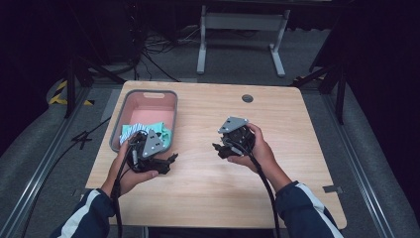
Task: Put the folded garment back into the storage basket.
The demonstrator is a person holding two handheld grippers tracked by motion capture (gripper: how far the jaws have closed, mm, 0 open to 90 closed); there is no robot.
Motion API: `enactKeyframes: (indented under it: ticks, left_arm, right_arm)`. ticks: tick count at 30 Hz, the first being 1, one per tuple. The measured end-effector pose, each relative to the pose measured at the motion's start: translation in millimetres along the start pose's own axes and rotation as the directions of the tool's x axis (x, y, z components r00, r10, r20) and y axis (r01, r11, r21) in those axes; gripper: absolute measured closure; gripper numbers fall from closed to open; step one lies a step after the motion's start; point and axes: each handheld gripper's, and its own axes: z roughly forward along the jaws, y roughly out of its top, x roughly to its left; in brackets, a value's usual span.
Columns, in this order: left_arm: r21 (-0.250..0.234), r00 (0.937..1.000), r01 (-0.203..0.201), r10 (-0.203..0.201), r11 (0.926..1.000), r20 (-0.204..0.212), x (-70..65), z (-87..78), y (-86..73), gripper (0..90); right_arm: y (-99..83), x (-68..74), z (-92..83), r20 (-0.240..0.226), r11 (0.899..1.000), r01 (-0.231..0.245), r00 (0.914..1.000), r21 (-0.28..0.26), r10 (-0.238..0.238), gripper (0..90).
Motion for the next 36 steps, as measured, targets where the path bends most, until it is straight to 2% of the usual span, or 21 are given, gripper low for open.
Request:
enactKeyframes:
  ticks: [10, 15, 19, 21, 24, 29, 31, 35, 36]
  left_arm:
    - [0.016, 0.9974, -0.061, 0.060, 0.9980, 0.040, -20.8, 9.7, -2.4, 19.0]
    - [0.030, 0.9950, -0.082, 0.080, 0.9962, 0.059, -30.5, 16.0, -7.0, 19.1]
    - [0.057, 0.9898, -0.114, 0.108, 0.9919, 0.092, -38.1, 22.6, -12.4, 19.0]
    - [0.055, 0.9886, -0.106, 0.099, 0.9929, 0.114, -41.1, 26.9, -15.6, 18.9]
    - [0.078, 0.9836, -0.128, 0.117, 0.9886, 0.137, -46.4, 34.8, -21.2, 18.9]
    - [0.088, 0.9780, -0.146, 0.130, 0.9854, 0.163, -55.0, 45.7, -31.5, 18.8]
    - [0.090, 0.9739, -0.158, 0.140, 0.9834, 0.179, -57.1, 48.4, -35.1, 18.8]
    - [0.090, 0.9665, -0.154, 0.131, 0.9840, 0.221, -58.0, 52.4, -43.0, 18.4]
    - [0.090, 0.9665, -0.154, 0.131, 0.9840, 0.221, -58.0, 52.4, -43.0, 18.1]
  right_arm:
    - [-32.3, 0.2, -11.1, -0.002, 1.000, 0.001, 1.0000, 0.019, -0.001, 25.4]
    - [-50.9, -1.8, -17.8, 0.006, 0.999, -0.020, 0.9998, 0.025, 0.020, 25.3]
    - [-71.1, -2.4, -23.6, 0.010, 0.999, -0.033, 0.9994, 0.029, 0.033, 24.7]
    - [-81.6, -3.6, -25.7, 0.012, 0.998, -0.043, 0.9990, 0.037, 0.042, 24.4]
    - [-98.1, -6.1, -29.8, 0.018, 0.997, -0.060, 0.9981, 0.042, 0.059, 24.3]
    - [-124.3, -9.1, -37.4, 0.017, 0.995, -0.085, 0.9963, 0.045, 0.084, 23.0]
    - [-136.0, -10.5, -40.8, 0.023, 0.995, -0.093, 0.9955, 0.038, 0.092, 23.1]
    - [-161.4, -15.7, -45.9, 0.022, 0.989, -0.140, 0.9900, 0.041, 0.140, 23.5]
    - [-161.4, -15.7, -45.9, 0.022, 0.989, -0.140, 0.9900, 0.041, 0.140, 23.5]
